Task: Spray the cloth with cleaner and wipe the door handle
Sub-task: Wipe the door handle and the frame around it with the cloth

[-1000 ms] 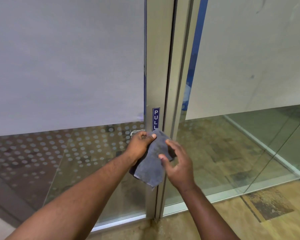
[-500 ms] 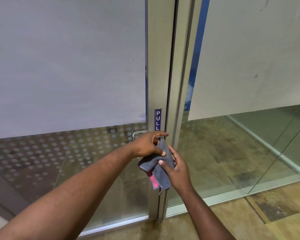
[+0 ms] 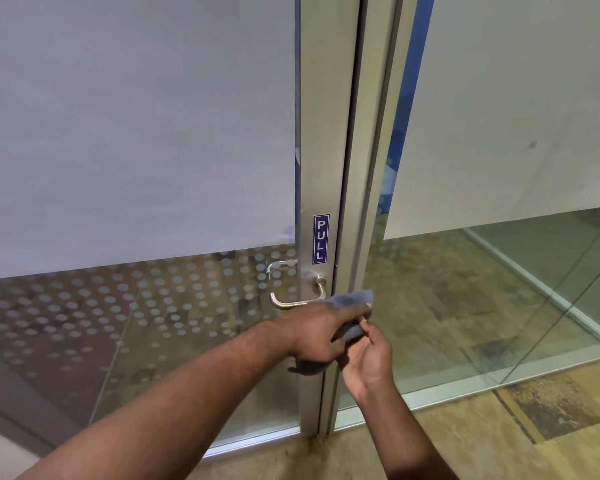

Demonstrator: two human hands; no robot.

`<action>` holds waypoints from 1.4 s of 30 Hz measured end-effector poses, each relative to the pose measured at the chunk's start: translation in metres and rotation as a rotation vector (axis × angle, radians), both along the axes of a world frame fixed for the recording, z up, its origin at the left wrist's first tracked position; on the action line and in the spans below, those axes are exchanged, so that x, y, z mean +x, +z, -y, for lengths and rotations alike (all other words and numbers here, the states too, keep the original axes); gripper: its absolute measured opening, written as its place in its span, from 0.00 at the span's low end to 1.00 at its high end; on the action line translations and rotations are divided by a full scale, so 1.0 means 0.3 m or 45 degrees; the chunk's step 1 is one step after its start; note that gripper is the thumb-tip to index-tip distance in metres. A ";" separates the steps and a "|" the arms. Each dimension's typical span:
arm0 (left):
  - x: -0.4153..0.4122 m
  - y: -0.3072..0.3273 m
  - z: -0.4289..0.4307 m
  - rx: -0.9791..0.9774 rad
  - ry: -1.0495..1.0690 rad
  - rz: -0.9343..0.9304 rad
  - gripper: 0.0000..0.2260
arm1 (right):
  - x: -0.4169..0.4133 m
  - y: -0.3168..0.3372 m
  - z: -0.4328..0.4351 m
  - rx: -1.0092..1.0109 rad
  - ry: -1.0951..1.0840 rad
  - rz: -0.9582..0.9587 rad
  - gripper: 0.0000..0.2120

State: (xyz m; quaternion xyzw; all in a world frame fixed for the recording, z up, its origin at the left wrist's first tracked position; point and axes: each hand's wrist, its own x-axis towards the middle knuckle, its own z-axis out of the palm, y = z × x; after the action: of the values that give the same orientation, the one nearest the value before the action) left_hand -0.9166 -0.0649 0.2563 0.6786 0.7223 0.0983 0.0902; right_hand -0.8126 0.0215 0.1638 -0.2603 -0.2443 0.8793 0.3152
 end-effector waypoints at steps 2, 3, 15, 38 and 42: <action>-0.026 0.039 -0.001 0.100 0.054 0.076 0.27 | -0.016 0.006 -0.015 -0.080 -0.073 -0.017 0.17; -0.051 0.069 -0.006 0.202 0.107 0.081 0.28 | -0.022 0.007 -0.022 -0.104 -0.101 0.003 0.18; -0.521 0.348 -0.020 0.809 -0.011 -0.942 0.26 | -0.147 0.006 -0.118 -0.097 -0.256 0.279 0.15; -0.665 0.335 -0.038 0.809 -0.066 -1.236 0.24 | -0.382 -0.151 -0.042 1.430 -0.324 0.867 0.25; -0.667 0.332 -0.040 0.807 -0.065 -1.235 0.25 | -0.427 -0.118 -0.079 1.308 -0.399 0.976 0.07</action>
State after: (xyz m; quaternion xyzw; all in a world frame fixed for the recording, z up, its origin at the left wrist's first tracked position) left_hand -1.1167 -0.0528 0.3560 0.6571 0.5998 -0.0146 -0.4563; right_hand -0.9406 0.0453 0.1285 -0.4040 -0.6869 0.4396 0.4142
